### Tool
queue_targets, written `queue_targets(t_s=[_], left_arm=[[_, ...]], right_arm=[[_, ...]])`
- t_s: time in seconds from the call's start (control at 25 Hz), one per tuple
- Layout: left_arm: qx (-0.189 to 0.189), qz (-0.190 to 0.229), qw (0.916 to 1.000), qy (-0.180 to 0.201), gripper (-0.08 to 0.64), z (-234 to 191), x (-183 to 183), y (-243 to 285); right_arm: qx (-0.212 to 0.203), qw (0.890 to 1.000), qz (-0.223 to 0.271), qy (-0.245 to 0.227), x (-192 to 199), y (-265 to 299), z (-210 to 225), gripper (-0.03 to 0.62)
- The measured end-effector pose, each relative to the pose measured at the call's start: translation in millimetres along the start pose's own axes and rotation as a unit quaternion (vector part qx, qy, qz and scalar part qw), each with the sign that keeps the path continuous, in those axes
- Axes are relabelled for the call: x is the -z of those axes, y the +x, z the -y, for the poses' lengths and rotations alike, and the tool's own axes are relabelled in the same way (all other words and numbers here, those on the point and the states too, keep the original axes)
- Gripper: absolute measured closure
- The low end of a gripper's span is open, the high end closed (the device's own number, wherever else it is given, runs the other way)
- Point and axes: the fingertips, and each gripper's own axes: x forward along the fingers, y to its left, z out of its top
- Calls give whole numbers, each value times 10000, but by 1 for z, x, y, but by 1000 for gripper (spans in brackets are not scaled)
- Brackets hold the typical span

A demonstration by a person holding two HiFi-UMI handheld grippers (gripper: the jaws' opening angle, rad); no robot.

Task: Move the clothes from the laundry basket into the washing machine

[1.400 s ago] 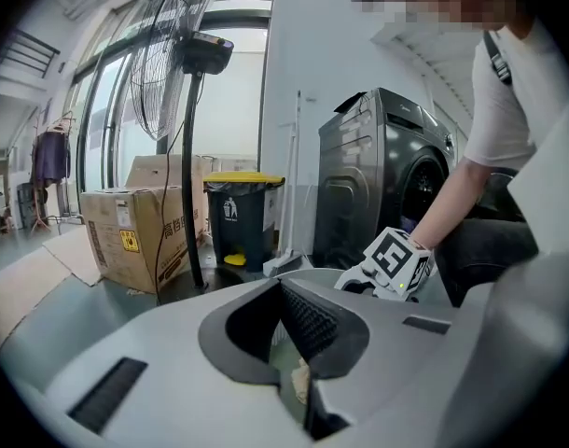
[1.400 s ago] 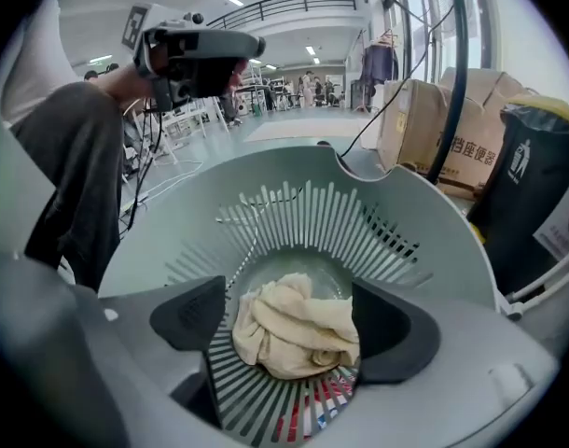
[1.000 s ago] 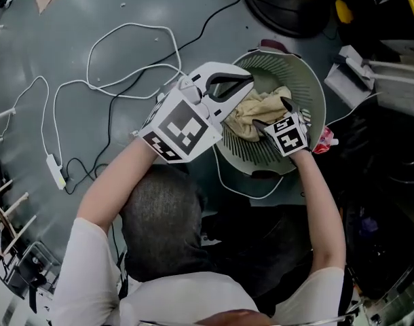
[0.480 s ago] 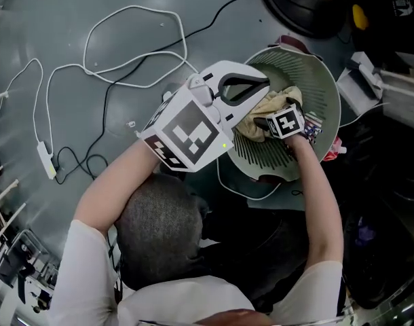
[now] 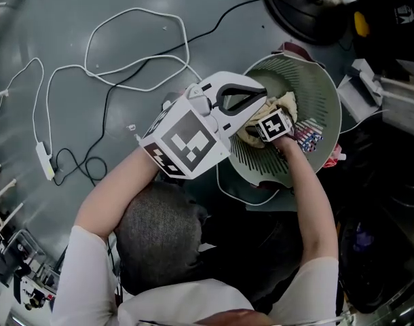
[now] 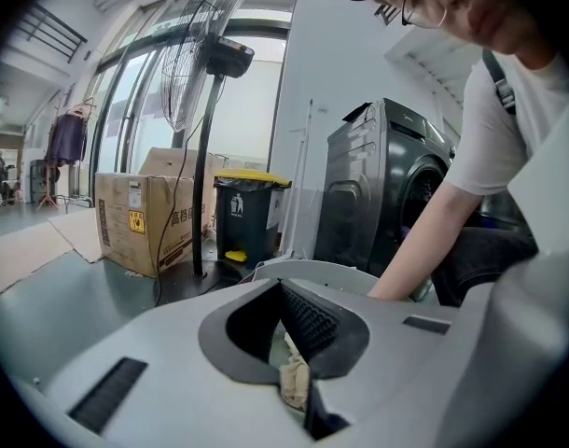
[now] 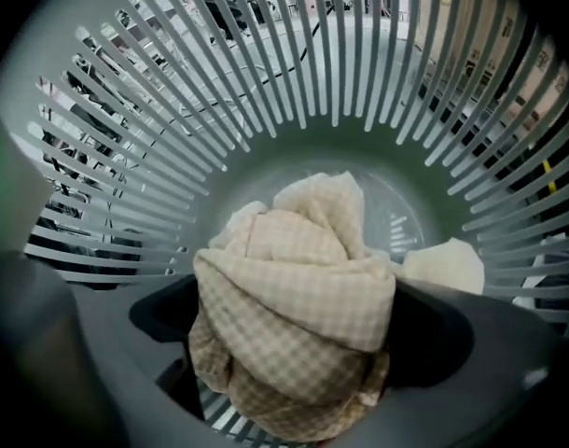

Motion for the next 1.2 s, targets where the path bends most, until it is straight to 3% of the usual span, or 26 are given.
queue_targets(t_s=[0.24, 0.84, 1.12, 1.2], left_arm=[[-10, -61, 9999, -114, 554, -3, 10, 1], [-131, -119, 9996, -197, 554, -11, 20, -9], [-232, -133, 9995, -188, 554, -13, 20, -14], [-224, -155, 9995, -126, 554, -11, 20, -15]], right_arm=[[163, 9993, -304, 115, 9, 22, -8, -15], [331, 9988, -163, -307, 2, 48, 6, -13], [542, 9948, -405, -756, 8, 45, 14, 92], [568, 9930, -535, -884, 12, 44, 15, 149]])
